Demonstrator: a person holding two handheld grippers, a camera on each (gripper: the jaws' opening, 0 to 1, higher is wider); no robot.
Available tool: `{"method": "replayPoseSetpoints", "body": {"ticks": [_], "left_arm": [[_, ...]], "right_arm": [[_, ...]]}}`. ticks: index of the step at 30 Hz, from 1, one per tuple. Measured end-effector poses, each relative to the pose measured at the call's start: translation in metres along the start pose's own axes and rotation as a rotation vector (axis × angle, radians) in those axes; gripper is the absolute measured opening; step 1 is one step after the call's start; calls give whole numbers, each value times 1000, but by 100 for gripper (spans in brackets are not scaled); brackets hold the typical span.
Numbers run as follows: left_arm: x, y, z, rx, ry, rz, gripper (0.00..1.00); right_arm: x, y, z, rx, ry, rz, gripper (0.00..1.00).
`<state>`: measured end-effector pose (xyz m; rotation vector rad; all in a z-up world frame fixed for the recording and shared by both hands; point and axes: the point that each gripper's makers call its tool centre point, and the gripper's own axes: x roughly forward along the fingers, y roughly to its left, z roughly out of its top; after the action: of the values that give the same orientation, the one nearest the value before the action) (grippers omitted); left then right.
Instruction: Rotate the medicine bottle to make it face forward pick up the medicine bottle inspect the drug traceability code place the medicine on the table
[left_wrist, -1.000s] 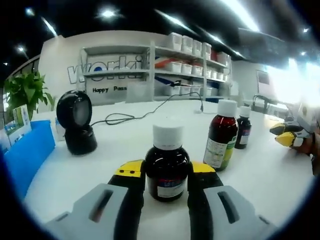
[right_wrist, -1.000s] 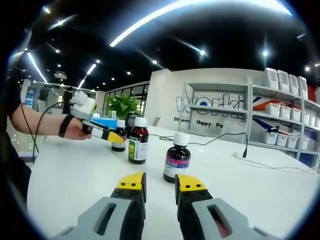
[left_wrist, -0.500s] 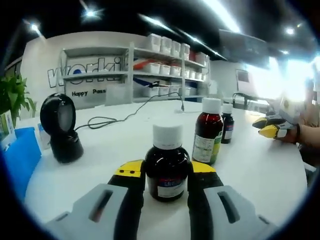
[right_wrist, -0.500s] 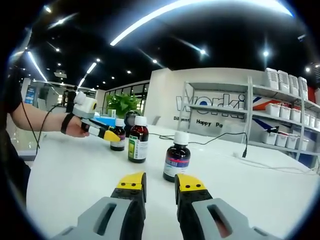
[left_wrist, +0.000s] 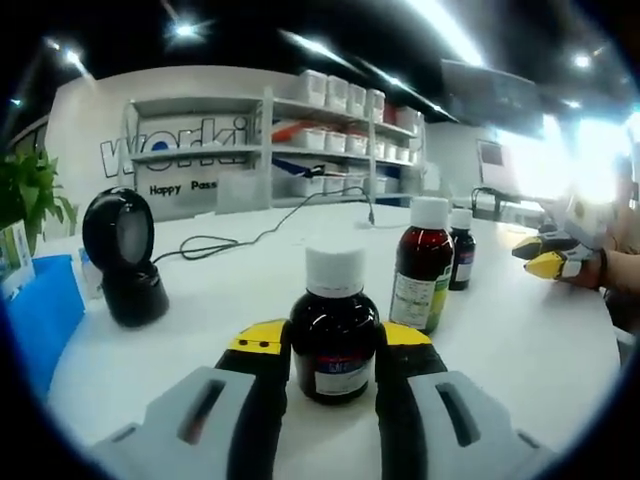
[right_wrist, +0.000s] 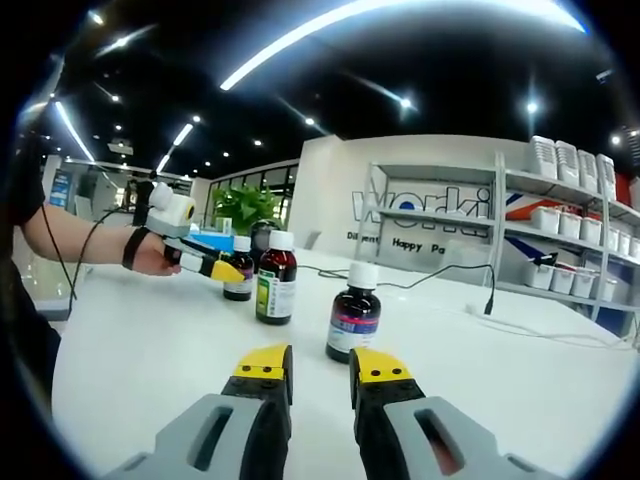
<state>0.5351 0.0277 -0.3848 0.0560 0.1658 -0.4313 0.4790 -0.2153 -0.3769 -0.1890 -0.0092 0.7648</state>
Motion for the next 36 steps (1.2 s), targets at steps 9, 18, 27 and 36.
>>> {"method": "replayPoseSetpoints", "body": {"ticks": [9, 18, 27, 36], "left_arm": [[-1, 2, 0, -3, -4, 9, 25], [-6, -2, 5, 9, -30, 17, 32], [-32, -7, 14, -24, -67, 48, 34], [-66, 12, 34, -64, -153, 151, 33]], "right_arm": [[0, 0, 0, 2, -1, 2, 18], [0, 0, 1, 4, -4, 4, 18], [0, 1, 1, 7, -7, 7, 18], [0, 0, 1, 9, -7, 8, 19]]}}
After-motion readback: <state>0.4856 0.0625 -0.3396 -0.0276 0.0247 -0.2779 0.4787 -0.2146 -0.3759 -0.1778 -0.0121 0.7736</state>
